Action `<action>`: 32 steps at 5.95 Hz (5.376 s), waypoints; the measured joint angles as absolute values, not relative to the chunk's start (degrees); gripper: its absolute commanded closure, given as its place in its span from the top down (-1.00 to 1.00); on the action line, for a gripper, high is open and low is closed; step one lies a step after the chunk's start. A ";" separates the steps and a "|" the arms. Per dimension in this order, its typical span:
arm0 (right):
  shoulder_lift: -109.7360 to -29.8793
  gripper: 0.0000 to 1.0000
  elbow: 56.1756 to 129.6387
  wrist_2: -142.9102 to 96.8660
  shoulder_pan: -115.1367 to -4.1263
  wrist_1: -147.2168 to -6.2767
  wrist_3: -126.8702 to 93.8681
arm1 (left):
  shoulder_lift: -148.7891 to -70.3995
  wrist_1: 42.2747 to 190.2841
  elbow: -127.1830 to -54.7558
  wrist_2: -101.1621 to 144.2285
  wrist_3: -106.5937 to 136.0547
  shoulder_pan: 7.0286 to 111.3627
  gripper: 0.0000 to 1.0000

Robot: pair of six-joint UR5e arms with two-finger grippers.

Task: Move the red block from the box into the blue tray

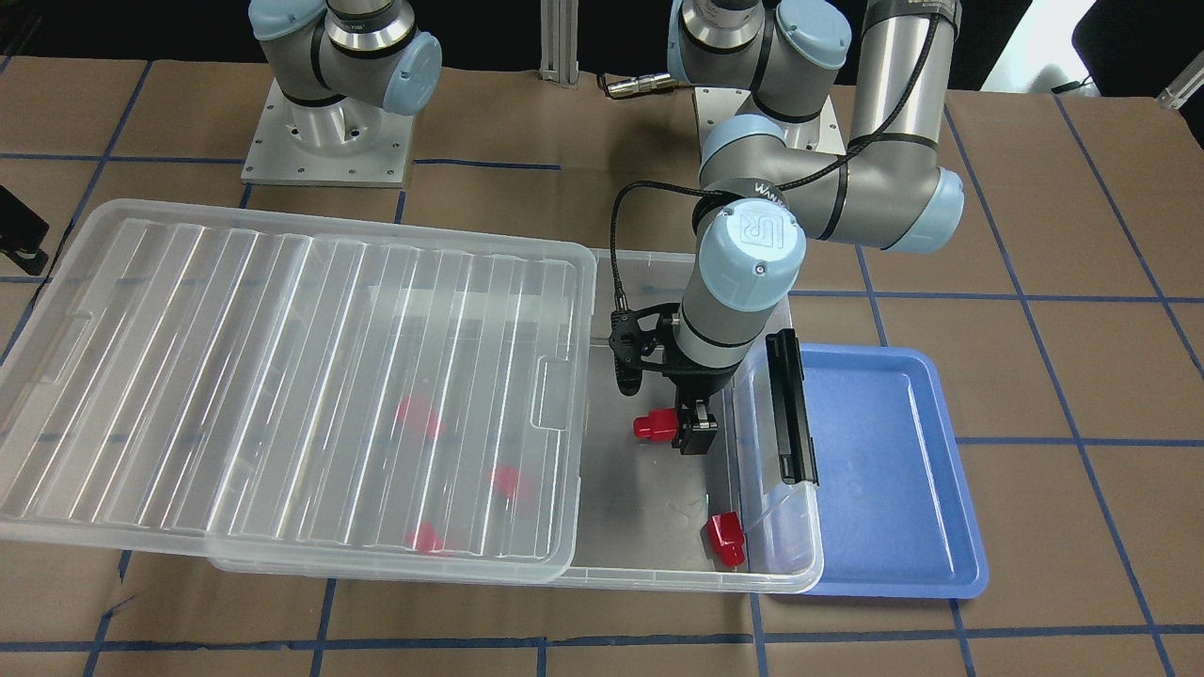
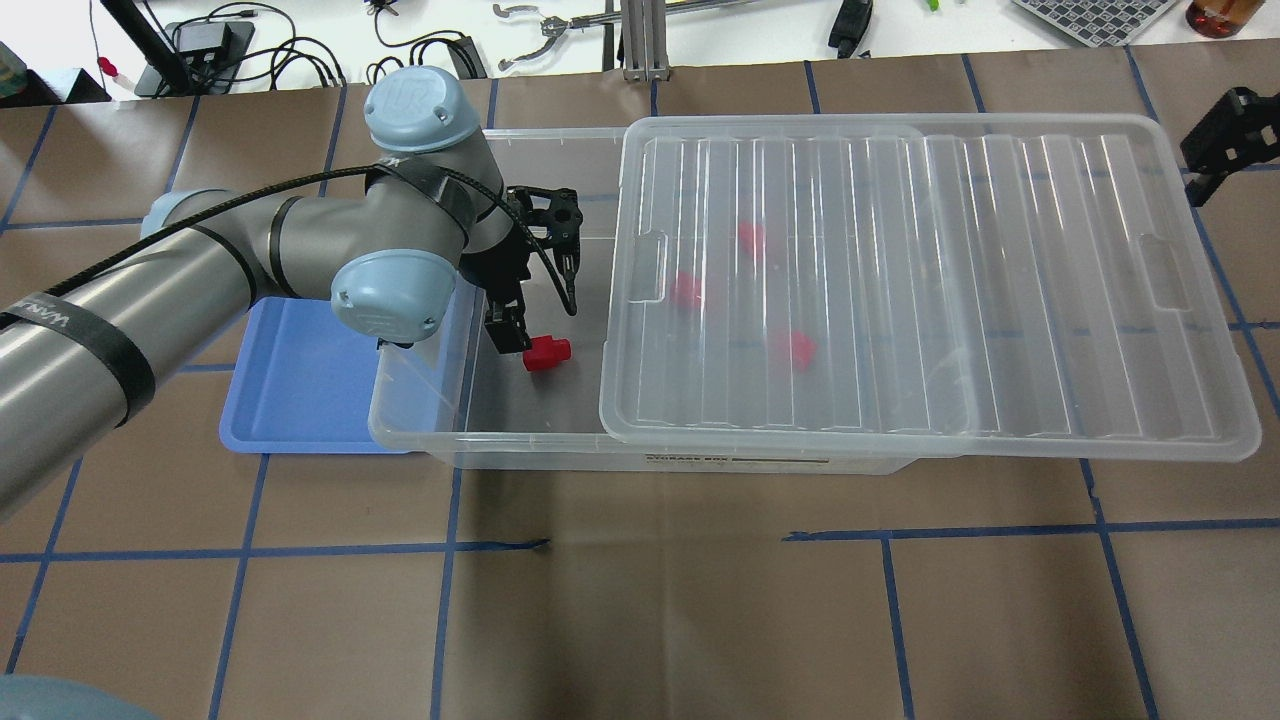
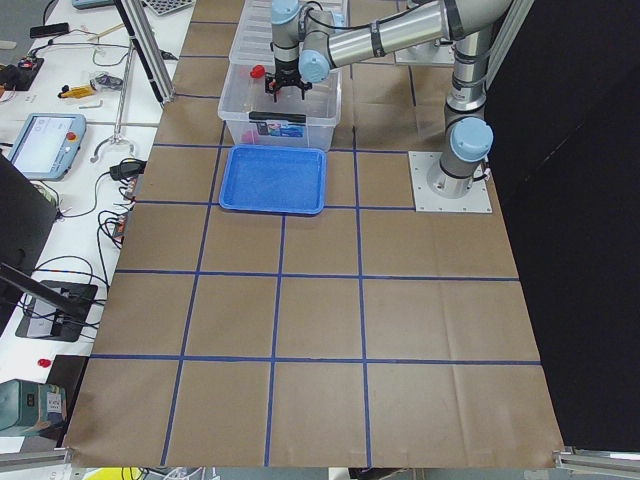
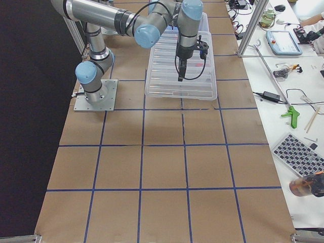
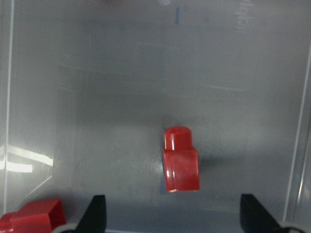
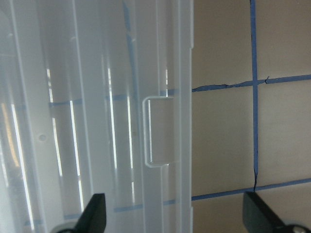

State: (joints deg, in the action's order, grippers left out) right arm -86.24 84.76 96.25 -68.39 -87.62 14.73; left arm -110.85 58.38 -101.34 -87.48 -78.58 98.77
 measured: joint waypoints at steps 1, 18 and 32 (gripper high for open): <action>-86.31 1.00 82.59 96.23 -71.80 -84.72 10.13 | -112.39 57.55 -102.22 -86.72 -78.98 98.75 0.92; -88.14 1.00 82.09 90.76 -80.87 -81.07 0.98 | -102.67 73.86 -91.41 -88.13 -92.31 79.99 -0.99; -80.35 1.00 98.18 98.78 -54.61 -100.95 20.59 | -108.19 79.10 -91.09 -89.75 -87.49 75.46 0.90</action>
